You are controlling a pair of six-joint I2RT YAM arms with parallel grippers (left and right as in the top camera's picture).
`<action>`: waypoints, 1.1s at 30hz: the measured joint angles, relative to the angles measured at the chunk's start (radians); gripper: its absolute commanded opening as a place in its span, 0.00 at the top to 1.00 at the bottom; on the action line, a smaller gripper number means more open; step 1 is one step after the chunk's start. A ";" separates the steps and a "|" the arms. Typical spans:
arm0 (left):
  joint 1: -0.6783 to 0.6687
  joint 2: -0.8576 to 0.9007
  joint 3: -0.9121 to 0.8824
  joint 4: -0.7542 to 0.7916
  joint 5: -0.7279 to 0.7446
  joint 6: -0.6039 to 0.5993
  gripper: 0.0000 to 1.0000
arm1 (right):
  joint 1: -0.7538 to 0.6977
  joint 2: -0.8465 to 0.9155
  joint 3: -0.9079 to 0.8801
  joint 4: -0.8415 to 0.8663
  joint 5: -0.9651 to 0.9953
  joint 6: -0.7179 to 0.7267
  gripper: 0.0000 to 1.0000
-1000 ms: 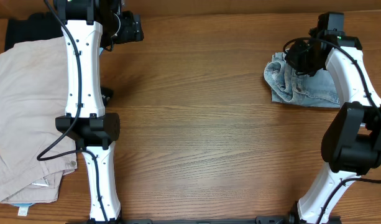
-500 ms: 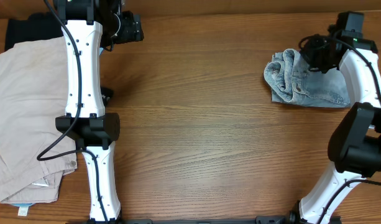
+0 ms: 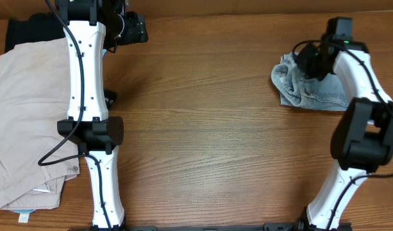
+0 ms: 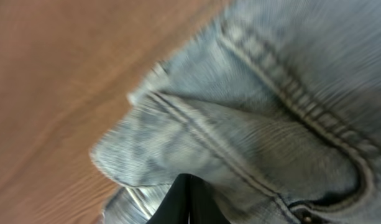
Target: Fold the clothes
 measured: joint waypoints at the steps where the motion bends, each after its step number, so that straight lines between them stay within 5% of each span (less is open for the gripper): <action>1: 0.000 0.000 0.000 0.000 0.000 0.000 0.22 | 0.001 0.011 0.000 0.000 0.000 0.000 0.96; 13: 0.000 0.000 0.000 0.000 0.000 0.000 0.20 | 0.005 0.040 0.010 -0.055 0.008 -0.014 0.96; 17: 0.000 0.000 0.000 0.000 0.000 0.000 0.20 | 0.002 0.041 0.044 -0.169 0.006 -0.030 0.89; 21: 0.000 0.000 0.000 0.001 0.000 0.000 0.20 | -0.007 0.040 0.153 -0.377 -0.008 -0.071 0.64; 25: 0.000 0.000 0.000 0.000 0.000 0.000 0.19 | -0.014 0.015 0.304 -0.558 -0.009 -0.079 0.17; 33: 0.000 0.000 0.000 0.000 0.000 0.000 0.17 | -0.039 -0.111 0.358 -0.735 0.019 0.003 0.03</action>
